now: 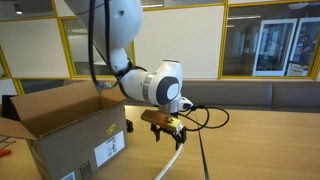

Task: Put the measuring tape, turnip plushie and the rope in the box respectively then move the box to the right, then put the black object in the box

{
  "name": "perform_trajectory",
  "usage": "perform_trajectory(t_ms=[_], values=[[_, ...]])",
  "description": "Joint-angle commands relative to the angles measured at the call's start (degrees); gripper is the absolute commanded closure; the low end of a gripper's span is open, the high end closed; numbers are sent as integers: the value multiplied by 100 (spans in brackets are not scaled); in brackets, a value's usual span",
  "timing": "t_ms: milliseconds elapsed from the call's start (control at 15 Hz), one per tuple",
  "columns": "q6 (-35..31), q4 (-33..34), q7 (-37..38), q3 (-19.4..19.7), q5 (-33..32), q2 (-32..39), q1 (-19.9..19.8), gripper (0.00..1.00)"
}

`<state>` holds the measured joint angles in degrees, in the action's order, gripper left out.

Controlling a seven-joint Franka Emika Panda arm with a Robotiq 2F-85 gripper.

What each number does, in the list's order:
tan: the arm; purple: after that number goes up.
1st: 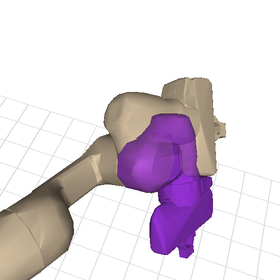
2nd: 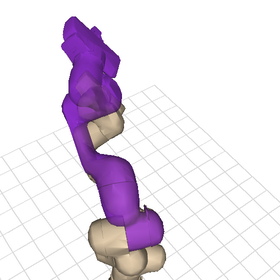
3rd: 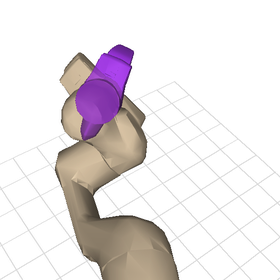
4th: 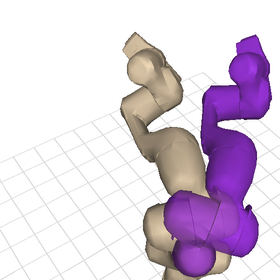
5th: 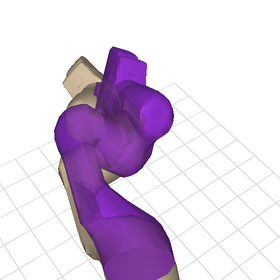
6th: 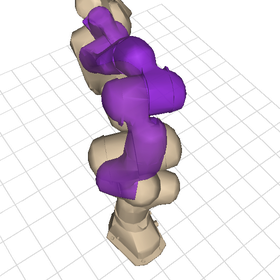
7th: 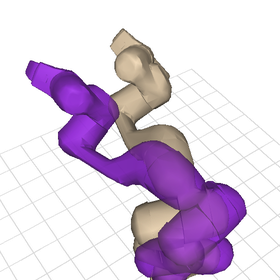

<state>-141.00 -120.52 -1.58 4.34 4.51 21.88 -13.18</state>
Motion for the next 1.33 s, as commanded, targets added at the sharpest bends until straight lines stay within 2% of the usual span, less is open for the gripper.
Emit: perform_trajectory(t_ms=[0,467,933,1267], values=[[67,561,-182,19,201,620,-13,0],[-63,977,-28,87,21,1445,58,0],[-104,1278,27,69,68,1923,42,0],[-779,1262,145,109,87,1931,58,0]])
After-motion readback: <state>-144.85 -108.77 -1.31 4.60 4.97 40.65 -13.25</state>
